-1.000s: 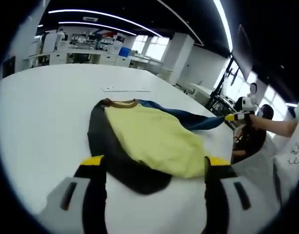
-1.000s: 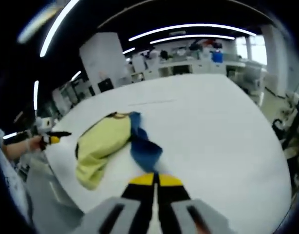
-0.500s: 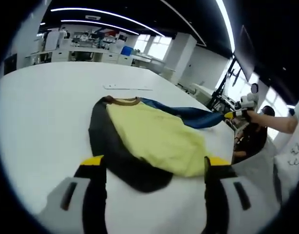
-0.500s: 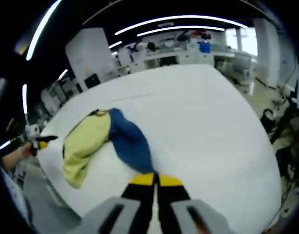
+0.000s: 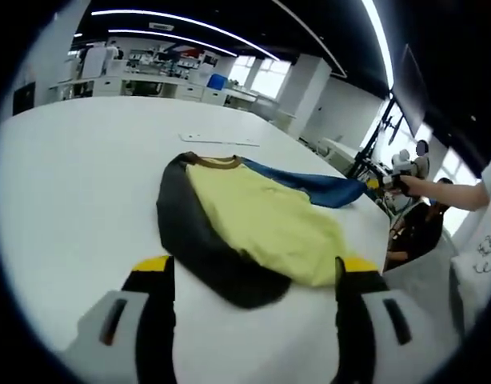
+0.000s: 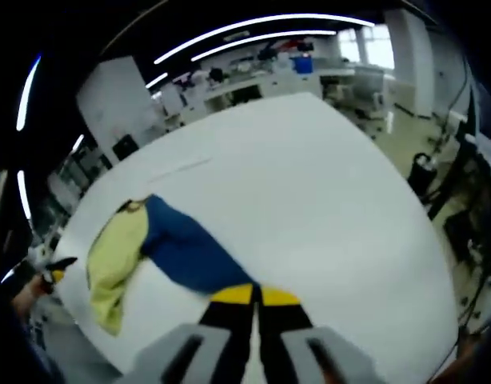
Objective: Fold the garment on the visible template until the final outline fits inside the template.
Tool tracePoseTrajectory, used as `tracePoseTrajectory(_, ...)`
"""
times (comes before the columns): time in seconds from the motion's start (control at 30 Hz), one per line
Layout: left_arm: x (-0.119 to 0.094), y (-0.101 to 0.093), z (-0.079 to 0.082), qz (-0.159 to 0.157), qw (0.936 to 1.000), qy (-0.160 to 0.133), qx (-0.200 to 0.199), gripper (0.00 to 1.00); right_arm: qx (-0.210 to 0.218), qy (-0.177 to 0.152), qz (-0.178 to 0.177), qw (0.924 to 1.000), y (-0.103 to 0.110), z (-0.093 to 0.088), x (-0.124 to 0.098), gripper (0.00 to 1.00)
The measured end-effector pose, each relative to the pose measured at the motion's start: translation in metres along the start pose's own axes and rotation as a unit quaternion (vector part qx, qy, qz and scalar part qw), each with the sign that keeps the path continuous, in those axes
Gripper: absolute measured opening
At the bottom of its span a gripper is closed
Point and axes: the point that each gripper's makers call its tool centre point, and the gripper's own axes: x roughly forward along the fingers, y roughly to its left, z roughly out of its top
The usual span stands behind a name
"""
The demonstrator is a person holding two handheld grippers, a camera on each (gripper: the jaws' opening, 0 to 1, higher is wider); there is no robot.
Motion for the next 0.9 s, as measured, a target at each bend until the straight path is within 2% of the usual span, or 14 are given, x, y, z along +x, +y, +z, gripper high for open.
tracePoseTrajectory(0.1, -0.001, 0.003, -0.002, 0.002, 1.0, 0.001, -0.003, 0.79, 0.0, 0.002, -0.01, 0.9999, -0.006, 0.009, 0.007, 0.0)
tracePoseTrajectory(0.13, -0.001, 0.005, -0.002, 0.003, 1.0, 0.002, -0.003, 0.79, 0.003, 0.005, -0.016, 0.9999, -0.014, 0.014, 0.013, 0.0)
tracePoseTrajectory(0.27, 0.0, 0.005, -0.003, 0.006, 1.0, 0.004, -0.007, 0.79, 0.0, 0.014, -0.027, 0.9995, -0.011, 0.017, 0.024, 0.0)
tracePoseTrajectory(0.4, 0.001, 0.008, -0.004, 0.009, 0.9999, 0.006, -0.009, 0.79, 0.003, 0.022, -0.036, 0.9991, -0.02, 0.028, 0.038, 0.0)
tracePoseTrajectory(0.53, 0.001, 0.011, -0.005, 0.012, 0.9998, 0.005, -0.013, 0.79, 0.001, 0.038, -0.045, 0.9983, -0.02, 0.024, 0.039, 0.0)
tracePoseTrajectory(0.9, -0.001, 0.012, -0.009, 0.018, 0.9997, 0.008, -0.018, 0.79, 0.0, 0.046, -0.05, 0.9977, -0.024, 0.021, 0.051, 0.0)
